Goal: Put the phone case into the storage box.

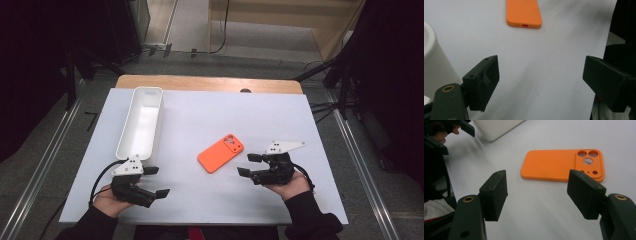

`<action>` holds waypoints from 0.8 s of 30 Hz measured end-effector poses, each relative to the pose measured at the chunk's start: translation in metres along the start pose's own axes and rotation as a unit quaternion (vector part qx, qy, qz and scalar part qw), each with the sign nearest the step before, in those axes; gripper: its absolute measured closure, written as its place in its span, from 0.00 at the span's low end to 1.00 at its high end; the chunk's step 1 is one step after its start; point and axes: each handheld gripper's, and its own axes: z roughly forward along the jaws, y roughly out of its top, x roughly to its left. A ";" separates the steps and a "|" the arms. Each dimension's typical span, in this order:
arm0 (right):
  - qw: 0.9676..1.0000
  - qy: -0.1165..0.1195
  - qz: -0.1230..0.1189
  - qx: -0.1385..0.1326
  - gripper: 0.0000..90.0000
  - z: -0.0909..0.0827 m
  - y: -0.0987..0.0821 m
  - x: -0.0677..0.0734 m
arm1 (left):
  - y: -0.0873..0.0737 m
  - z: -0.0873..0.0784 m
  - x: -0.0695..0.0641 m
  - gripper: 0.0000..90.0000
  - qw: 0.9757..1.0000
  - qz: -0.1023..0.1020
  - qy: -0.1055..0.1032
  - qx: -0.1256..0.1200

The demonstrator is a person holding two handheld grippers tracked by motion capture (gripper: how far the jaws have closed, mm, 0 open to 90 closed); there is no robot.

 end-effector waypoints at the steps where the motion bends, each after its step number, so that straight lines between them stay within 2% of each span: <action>1: 1.000 0.000 0.000 0.000 0.35 -0.001 -0.002 0.000 | 0.000 0.000 0.000 0.16 1.000 0.000 0.000 0.000; 14: 1.000 -0.001 0.007 -0.008 0.34 -0.012 -0.031 -0.004 | 0.000 0.000 0.001 0.16 1.000 -0.001 0.000 0.002; 19: 1.000 0.007 0.013 -0.014 0.34 -0.014 -0.041 -0.007 | 0.000 0.000 0.001 0.16 1.000 -0.004 -0.001 0.002; 24: 1.000 0.006 0.011 -0.007 0.33 -0.013 -0.047 -0.007 | 0.000 0.000 0.001 0.16 1.000 -0.006 0.000 -0.001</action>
